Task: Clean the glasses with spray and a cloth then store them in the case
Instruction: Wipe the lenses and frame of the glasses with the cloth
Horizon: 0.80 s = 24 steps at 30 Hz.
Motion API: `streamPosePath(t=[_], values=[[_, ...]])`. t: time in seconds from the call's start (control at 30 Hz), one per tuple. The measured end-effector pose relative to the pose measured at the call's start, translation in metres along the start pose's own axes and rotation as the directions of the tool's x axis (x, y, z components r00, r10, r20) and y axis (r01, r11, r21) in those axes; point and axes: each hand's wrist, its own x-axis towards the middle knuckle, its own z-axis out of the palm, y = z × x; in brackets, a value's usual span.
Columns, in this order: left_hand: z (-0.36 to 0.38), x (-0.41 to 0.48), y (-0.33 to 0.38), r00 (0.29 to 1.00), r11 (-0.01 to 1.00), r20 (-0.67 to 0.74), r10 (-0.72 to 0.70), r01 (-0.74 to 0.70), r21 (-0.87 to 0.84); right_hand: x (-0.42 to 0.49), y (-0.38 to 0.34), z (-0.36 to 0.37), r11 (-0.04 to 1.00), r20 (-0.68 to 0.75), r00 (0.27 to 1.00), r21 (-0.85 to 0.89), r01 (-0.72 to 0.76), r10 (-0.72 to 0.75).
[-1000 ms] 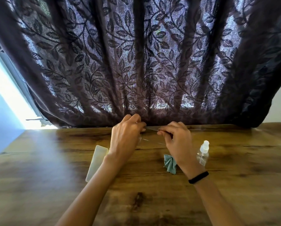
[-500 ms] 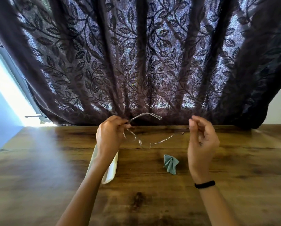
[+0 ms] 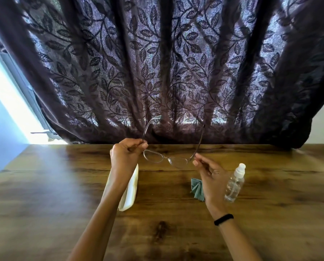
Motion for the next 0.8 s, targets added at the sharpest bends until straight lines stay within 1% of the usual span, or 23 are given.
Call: streamPosePath(t=[0.13,0.27,0.37,0.43,0.5,0.63,0.7,0.73,0.8], values=[[0.000,-0.004,-0.001,0.999,0.994,0.026,-0.028,0.031,-0.105,0.005,-0.002,0.001,0.999,0.004,0.999,0.025,0.032,-0.032],[0.002,-0.007,-0.002,0.998,0.993,0.061,-0.031,0.038,-0.116,0.015,-0.006,-0.004,0.999,0.010,0.999,0.031,0.045,-0.045],[0.004,-0.008,-0.001,0.995,0.986,0.087,-0.039,0.052,-0.156,0.022,-0.009,-0.006,0.997,0.012,0.997,-0.004,0.082,-0.082],[0.004,-0.008,0.000,0.994,0.984,0.104,-0.038,0.055,-0.169,0.024,-0.011,-0.007,0.990,0.025,0.991,-0.058,0.131,-0.129],[0.003,-0.007,0.000,0.991,0.983,0.124,-0.038,0.060,-0.175,0.025,-0.013,-0.007,0.968,0.051,0.979,-0.153,0.201,-0.195],[0.002,-0.005,0.002,0.987,0.981,0.159,-0.010,0.040,-0.188,0.028,-0.014,-0.010,0.892,0.145,0.943,-0.309,0.331,-0.300],[0.001,-0.003,0.004,0.984,0.980,0.181,0.004,0.032,-0.196,0.029,-0.015,-0.011,0.822,0.219,0.913,-0.399,0.407,-0.345],[0.001,-0.002,0.004,0.982,0.981,0.190,0.013,0.024,-0.192,0.029,-0.015,-0.012,0.792,0.249,0.901,-0.432,0.431,-0.354],[0.000,0.000,0.005,0.978,0.984,0.204,0.036,0.001,-0.177,0.029,-0.016,-0.013,0.769,0.278,0.894,-0.459,0.444,-0.351]])
